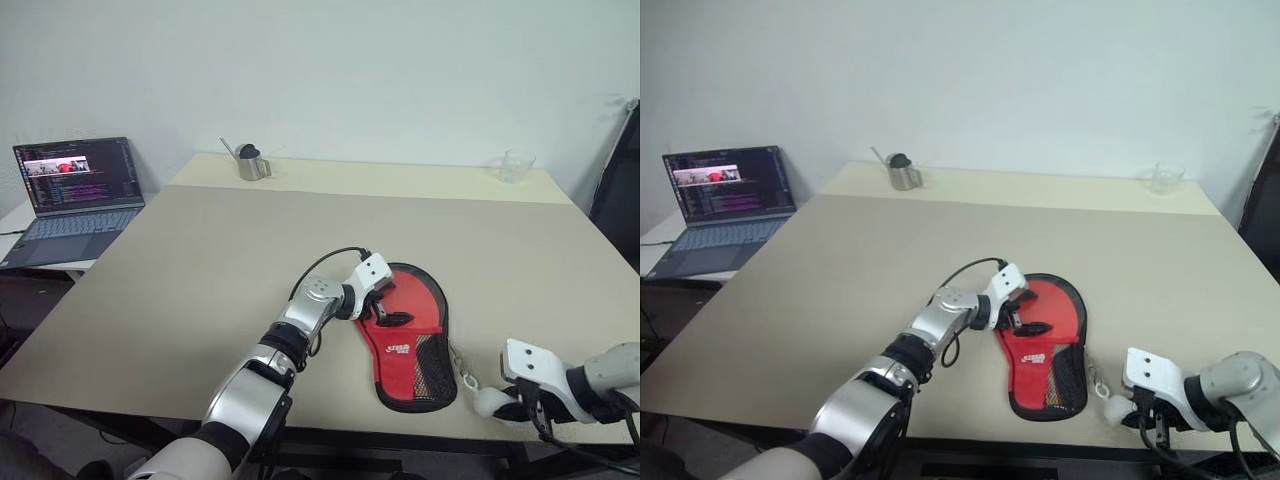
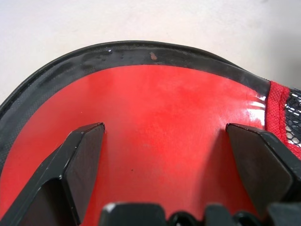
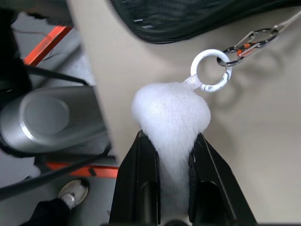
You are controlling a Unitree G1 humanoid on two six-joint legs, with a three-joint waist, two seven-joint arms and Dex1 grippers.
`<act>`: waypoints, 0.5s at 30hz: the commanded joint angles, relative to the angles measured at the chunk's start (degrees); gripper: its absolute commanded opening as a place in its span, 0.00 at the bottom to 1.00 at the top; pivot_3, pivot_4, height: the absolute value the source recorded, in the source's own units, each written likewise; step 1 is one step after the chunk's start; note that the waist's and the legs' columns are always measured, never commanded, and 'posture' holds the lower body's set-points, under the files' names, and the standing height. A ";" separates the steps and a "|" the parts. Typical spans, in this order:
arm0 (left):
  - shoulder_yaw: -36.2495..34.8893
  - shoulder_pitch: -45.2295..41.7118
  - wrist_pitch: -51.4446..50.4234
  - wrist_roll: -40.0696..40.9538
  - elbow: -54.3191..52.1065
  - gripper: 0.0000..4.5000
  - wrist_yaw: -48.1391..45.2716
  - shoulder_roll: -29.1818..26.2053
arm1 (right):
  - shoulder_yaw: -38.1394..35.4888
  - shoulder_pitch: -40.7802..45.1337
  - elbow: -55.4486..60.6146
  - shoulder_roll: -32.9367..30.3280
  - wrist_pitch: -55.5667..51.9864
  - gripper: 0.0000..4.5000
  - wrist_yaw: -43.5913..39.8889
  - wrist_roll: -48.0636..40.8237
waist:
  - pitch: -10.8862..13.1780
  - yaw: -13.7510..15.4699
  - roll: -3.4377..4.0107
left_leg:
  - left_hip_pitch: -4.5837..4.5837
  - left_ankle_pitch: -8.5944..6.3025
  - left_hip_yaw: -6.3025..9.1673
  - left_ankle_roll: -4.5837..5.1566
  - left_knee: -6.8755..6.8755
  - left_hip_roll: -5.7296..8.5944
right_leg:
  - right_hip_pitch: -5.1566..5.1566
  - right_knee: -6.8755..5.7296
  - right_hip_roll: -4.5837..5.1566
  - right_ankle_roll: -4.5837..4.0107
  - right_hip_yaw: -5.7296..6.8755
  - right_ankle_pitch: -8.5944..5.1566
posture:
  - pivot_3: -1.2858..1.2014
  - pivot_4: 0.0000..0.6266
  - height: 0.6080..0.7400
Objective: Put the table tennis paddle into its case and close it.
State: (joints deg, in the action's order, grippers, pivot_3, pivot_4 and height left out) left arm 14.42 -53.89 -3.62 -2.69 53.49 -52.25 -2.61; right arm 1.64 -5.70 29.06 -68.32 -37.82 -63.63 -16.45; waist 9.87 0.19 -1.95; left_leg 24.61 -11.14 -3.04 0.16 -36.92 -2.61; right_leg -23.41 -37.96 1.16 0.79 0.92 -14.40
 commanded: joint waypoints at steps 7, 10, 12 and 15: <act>2.29 0.33 -2.80 -4.12 4.34 1.00 3.70 -0.35 | -2.27 -6.12 5.28 -1.72 1.57 0.06 -0.81 0.21 | -0.04 -0.03 -0.05 | -0.19 0.00 0.01 0.00 -0.02 0.02 | 0.20 0.03 0.04 -0.11 0.00 -0.06 | 0.52 0.24 1.00; 2.29 0.31 -2.91 -4.20 4.63 1.00 3.95 -0.42 | -2.92 -8.49 5.82 -2.13 2.53 0.06 -0.84 0.59 | -0.18 -0.05 -0.07 | -0.23 0.00 0.00 0.00 -0.01 0.01 | 0.22 0.03 0.04 -0.15 -0.02 -0.09 | 0.52 0.24 1.00; 2.32 0.24 -2.98 -4.26 4.92 1.00 4.28 -0.35 | -3.34 -10.43 6.02 -2.48 3.41 0.06 -1.33 0.65 | -0.20 -0.04 -0.09 | -0.24 0.00 0.00 0.00 -0.01 0.01 | 0.23 0.03 0.04 -0.15 -0.02 -0.09 | 0.52 0.24 1.00; 2.46 0.33 -3.06 -4.40 5.11 1.00 4.60 -0.44 | -4.10 -12.69 6.71 -2.71 4.15 0.06 -1.62 0.41 | -0.24 -0.05 -0.10 | -0.26 0.00 -0.01 0.00 -0.01 0.01 | 0.24 0.03 0.05 -0.16 -0.03 -0.10 | 0.52 0.24 1.00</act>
State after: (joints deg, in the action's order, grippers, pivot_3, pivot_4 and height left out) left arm 14.87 -54.90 -4.67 -3.67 55.23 -49.35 -2.30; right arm -1.11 -17.90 33.69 -70.05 -34.55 -64.12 -16.19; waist 9.63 0.14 -2.05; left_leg 24.35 -11.14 -3.07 0.16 -36.94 -2.60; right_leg -23.17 -37.93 1.21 0.62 0.89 -14.50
